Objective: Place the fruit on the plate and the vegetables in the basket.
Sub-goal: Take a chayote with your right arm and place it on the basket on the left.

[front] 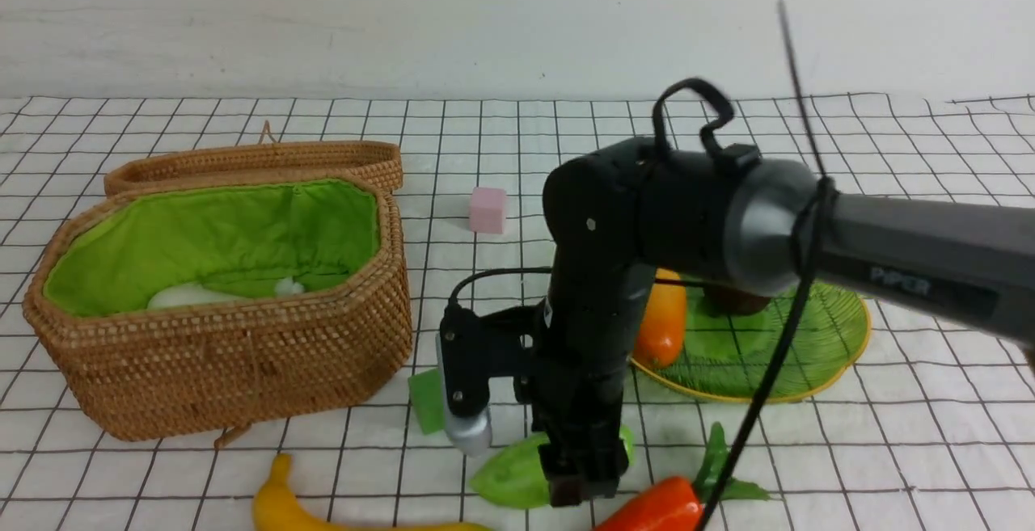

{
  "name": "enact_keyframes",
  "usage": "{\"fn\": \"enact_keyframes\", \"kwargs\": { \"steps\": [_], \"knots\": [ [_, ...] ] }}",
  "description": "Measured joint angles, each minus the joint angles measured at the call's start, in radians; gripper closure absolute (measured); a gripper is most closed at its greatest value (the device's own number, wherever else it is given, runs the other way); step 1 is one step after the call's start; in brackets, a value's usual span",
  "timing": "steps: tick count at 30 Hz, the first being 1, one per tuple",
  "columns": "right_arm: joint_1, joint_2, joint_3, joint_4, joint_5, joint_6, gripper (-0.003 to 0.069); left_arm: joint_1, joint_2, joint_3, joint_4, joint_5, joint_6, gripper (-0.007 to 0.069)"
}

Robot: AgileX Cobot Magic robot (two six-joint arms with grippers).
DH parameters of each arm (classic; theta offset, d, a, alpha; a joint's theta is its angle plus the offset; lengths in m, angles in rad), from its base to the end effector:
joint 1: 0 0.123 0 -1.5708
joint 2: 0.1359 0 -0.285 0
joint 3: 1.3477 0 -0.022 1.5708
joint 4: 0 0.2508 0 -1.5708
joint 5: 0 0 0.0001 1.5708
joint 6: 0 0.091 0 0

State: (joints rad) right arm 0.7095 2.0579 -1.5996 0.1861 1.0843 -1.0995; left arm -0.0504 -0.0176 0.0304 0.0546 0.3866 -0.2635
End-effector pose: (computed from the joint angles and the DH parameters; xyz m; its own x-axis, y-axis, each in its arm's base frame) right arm 0.3081 0.2842 0.1949 0.1583 -0.9664 -0.2025 -0.9873 -0.1580 -0.0176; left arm 0.0521 -0.0007 0.1692 -0.3059 -0.1961 -0.9317 -0.0346 0.9802 -0.1950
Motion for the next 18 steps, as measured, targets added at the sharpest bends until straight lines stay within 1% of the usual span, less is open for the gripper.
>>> {"fn": "enact_keyframes", "kwargs": {
  "steps": [3, 5, 7, 8, 10, 11, 13, 16, 18],
  "knots": [
    [0.000, 0.056, -0.002, -0.019, -0.027, 0.027, 0.0108, 0.000, 0.000, 0.000, 0.000, 0.000, 0.000, 0.0386],
    [0.000, 0.076, -0.004, -0.027, -0.037, 0.061, 0.0139, 0.000, 0.000, 0.000, 0.000, 0.000, 0.000, 0.0386],
    [-0.001, 0.077, -0.007, -0.028, -0.028, 0.073, 0.0189, 0.000, 0.000, 0.000, 0.000, 0.000, 0.000, 0.0386],
    [-0.004, 0.078, -0.010, -0.027, -0.012, 0.077, 0.0201, 0.000, 0.000, 0.000, 0.000, 0.000, 0.000, 0.0386],
    [-0.007, 0.080, -0.017, -0.025, 0.011, 0.087, 0.0200, 0.000, 0.000, 0.000, 0.000, 0.000, 0.000, 0.0386],
    [-0.015, 0.080, -0.030, -0.023, 0.060, 0.106, 0.0200, 0.000, 0.000, 0.000, 0.000, 0.000, 0.000, 0.0386],
    [-0.026, 0.079, -0.065, -0.022, 0.104, 0.130, 0.0200, 0.000, 0.000, 0.000, 0.000, 0.000, 0.000, 0.0386],
    [-0.038, 0.063, -0.127, -0.024, 0.123, 0.157, 0.0200, 0.000, 0.000, 0.000, 0.000, 0.000, 0.000, 0.0386],
    [-0.048, 0.032, -0.251, 0.013, 0.132, 0.201, 0.0200, 0.000, 0.000, 0.000, 0.000, 0.000, 0.000, 0.0386]
  ]
}}
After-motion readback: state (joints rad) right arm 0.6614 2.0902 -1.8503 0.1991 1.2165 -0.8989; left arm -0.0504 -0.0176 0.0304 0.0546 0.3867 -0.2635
